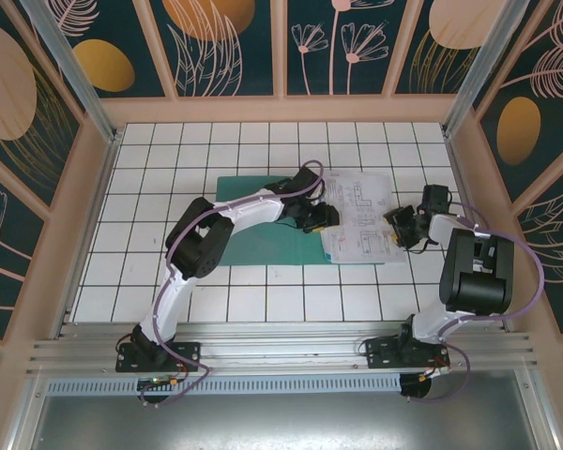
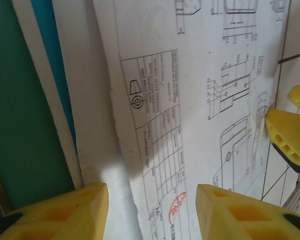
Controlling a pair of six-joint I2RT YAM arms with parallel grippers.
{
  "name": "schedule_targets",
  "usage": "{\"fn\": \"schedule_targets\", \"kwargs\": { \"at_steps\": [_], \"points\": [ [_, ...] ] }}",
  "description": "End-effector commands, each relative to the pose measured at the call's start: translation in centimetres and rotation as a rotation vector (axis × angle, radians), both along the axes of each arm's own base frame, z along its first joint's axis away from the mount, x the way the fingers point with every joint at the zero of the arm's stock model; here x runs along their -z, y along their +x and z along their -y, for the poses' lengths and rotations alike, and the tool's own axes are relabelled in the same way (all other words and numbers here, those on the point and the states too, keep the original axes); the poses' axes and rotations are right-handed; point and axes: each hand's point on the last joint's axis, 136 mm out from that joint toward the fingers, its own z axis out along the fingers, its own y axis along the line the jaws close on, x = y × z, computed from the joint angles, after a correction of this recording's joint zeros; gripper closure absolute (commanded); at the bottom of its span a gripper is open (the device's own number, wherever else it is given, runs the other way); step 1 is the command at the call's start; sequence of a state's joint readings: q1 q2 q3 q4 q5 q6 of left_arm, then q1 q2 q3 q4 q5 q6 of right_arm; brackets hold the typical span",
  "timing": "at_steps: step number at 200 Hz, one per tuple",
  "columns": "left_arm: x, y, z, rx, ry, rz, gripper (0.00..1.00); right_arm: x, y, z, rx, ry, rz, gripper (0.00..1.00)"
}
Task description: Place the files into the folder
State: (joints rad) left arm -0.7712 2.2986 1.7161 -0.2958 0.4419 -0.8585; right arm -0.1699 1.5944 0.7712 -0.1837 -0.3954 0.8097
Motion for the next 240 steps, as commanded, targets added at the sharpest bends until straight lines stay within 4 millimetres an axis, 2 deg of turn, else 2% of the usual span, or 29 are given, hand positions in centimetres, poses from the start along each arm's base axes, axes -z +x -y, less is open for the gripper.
{"fn": "schedule_targets", "kwargs": {
  "at_steps": [1,77,119,148,179,207,240],
  "points": [
    [0.6,-0.6,0.5,0.025,0.002,-0.018,0.51,0.8,-0.4,-0.7,-0.028,0.016,-0.008,0.50],
    [1.3,-0.9,0.4,0.036,0.015,-0.024,0.59,0.9,-0.9,-1.6,-0.031,0.053,-0.006,0.50],
    [0.9,-0.7,0.4,0.038,0.015,-0.008,0.70,0.6,-0.7,-1.7,-0.032,0.058,-0.001,0.50],
    [0.2,-0.6,0.4,0.033,0.012,0.006,0.82,0.2,-0.5,-1.5,-0.028,0.048,0.004,0.50],
    [-1.6,-0.3,0.8,0.032,-0.019,0.026,1.00,-1.7,0.2,-0.8,-0.025,0.001,0.060,0.47],
    [-3.7,0.0,1.3,0.034,-0.049,0.044,1.00,-4.2,1.1,-0.2,-0.021,-0.051,0.129,0.41],
    [-6.2,0.3,1.1,0.039,-0.042,0.074,1.00,-6.3,1.8,0.2,-0.028,-0.088,0.183,0.40]
  ]
}}
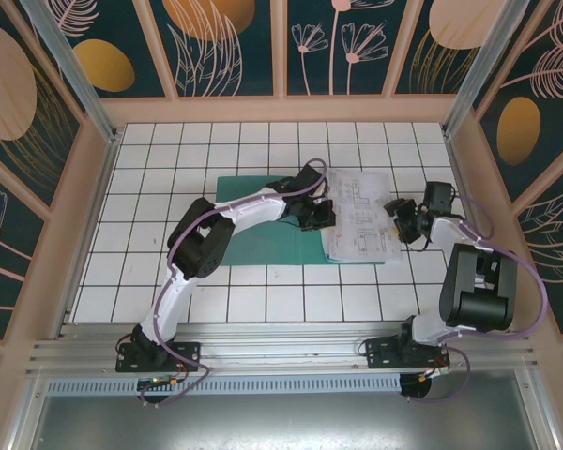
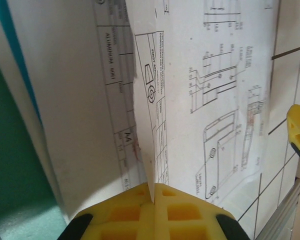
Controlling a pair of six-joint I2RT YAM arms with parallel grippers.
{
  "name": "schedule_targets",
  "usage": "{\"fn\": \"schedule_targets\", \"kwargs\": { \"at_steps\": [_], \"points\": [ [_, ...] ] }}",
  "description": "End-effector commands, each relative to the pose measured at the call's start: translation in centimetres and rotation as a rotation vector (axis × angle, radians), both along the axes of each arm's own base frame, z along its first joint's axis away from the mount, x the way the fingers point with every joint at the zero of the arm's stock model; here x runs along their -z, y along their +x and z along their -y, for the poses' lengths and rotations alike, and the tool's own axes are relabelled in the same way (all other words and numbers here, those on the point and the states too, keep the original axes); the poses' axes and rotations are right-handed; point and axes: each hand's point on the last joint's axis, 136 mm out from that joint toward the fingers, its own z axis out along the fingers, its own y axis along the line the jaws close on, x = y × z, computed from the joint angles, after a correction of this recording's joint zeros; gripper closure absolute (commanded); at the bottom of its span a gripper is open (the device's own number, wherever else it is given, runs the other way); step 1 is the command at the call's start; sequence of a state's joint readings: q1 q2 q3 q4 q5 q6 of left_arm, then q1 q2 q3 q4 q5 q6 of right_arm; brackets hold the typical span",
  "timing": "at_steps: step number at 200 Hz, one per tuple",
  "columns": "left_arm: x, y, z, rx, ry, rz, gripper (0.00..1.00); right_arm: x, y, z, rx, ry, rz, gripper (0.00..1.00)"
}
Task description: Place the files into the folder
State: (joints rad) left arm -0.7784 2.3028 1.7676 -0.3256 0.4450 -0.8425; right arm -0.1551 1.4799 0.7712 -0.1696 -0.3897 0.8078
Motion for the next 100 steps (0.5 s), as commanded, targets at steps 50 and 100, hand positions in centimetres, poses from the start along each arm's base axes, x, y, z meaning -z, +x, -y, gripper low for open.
{"fn": "schedule_targets", "kwargs": {
  "at_steps": [50,100],
  "points": [
    [-6.9,0.6,-2.9,0.006,0.043,0.102,1.00,-3.9,1.5,0.3,-0.053,-0.095,0.104,0.40],
    [-7.5,1.6,-8.5,-0.061,0.089,0.106,1.00,-4.3,2.1,-1.6,-0.138,-0.092,0.137,0.40]
  ]
}}
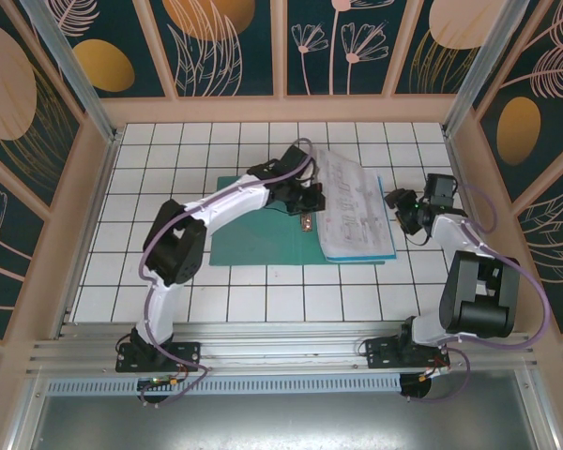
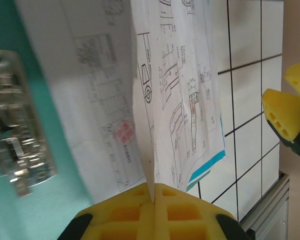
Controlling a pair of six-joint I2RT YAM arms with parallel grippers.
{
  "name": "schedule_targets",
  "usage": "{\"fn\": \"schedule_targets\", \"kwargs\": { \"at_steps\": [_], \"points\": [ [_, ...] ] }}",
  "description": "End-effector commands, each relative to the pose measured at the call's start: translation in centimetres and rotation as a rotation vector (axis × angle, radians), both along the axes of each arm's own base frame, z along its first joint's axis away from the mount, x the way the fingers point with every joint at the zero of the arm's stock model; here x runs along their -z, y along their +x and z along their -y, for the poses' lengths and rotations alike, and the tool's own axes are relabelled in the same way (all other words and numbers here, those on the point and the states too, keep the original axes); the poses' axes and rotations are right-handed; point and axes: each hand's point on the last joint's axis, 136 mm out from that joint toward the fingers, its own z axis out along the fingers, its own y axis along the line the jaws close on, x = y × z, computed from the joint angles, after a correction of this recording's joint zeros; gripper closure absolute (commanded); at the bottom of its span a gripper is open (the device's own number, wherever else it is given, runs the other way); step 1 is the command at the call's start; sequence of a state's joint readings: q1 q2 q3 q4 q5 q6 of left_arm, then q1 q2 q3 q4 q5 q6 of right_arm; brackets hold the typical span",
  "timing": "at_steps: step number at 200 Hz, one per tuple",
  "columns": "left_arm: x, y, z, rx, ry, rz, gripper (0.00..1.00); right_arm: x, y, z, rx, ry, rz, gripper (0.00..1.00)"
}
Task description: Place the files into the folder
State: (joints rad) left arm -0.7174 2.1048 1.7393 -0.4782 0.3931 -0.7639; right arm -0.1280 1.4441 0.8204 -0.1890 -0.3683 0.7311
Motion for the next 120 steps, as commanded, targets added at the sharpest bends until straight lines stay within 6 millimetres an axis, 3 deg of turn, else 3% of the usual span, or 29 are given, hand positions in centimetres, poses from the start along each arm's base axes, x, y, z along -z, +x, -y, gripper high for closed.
{"fn": "schedule_targets", "kwargs": {
  "at_steps": [1,61,120],
  "points": [
    [-0.3,0.5,-4.0,-0.031,0.061,0.012,1.00,-1.6,0.9,-1.2,-0.070,-0.021,0.050,0.40],
    [0.8,0.5,-10.4,-0.044,0.218,0.032,1.00,-1.8,1.8,-4.2,-0.159,-0.020,0.069,0.40],
    [2.7,0.1,-14.6,-0.083,0.357,0.024,1.00,-0.8,2.3,-9.2,-0.291,0.065,0.070,0.40]
  ]
}}
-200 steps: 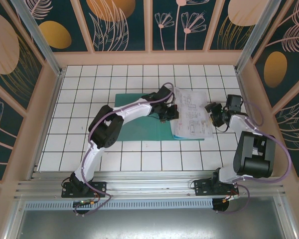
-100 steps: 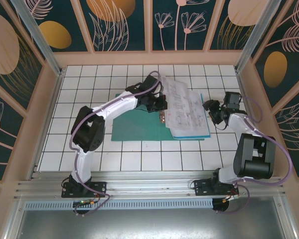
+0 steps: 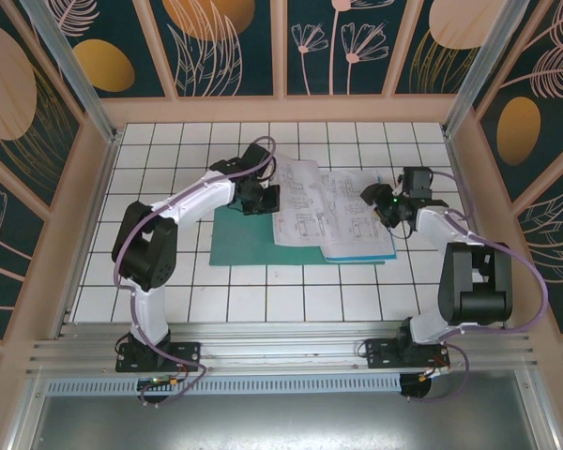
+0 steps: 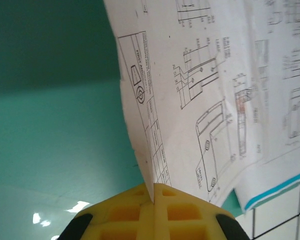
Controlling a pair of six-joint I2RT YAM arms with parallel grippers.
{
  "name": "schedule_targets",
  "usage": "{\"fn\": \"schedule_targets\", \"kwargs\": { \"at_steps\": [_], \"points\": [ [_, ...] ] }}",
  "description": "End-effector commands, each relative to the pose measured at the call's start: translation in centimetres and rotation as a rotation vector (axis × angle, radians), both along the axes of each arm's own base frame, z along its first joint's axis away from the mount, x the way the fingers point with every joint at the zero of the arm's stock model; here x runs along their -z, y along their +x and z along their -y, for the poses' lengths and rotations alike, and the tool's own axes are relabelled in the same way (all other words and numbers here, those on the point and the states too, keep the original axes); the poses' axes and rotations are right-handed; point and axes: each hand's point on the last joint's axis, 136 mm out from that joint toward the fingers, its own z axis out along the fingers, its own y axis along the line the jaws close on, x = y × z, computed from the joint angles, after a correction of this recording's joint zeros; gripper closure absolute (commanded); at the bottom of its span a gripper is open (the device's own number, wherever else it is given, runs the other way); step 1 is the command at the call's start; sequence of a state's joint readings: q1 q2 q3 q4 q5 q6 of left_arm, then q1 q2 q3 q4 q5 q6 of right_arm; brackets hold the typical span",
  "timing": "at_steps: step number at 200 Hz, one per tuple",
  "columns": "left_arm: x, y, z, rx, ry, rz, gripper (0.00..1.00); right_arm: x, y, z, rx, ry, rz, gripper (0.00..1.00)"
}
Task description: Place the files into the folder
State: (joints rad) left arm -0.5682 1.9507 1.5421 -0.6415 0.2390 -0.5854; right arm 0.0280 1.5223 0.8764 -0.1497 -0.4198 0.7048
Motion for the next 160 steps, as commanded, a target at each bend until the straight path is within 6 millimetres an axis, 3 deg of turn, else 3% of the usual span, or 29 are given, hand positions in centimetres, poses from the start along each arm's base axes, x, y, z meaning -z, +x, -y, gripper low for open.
{"fn": "schedule_targets", "kwargs": {
  "at_steps": [1,63,130,160],
  "points": [
    [0.3,-0.5,-2.6,-0.001,0.095,0.008,1.00,-0.6,1.1,-2.7,-0.088,0.045,0.038,0.40],
    [2.4,-0.8,-5.8,-0.020,0.207,-0.005,1.00,0.6,1.8,-8.9,-0.241,0.090,0.009,0.40],
    [3.9,-0.7,-5.9,-0.020,0.211,-0.008,1.00,2.6,2.0,-14.1,-0.349,0.097,-0.060,0.41],
    [4.4,-0.7,-6.0,-0.020,0.219,-0.013,1.00,3.4,1.7,-15.1,-0.364,0.076,-0.087,0.41]
  ]
}}
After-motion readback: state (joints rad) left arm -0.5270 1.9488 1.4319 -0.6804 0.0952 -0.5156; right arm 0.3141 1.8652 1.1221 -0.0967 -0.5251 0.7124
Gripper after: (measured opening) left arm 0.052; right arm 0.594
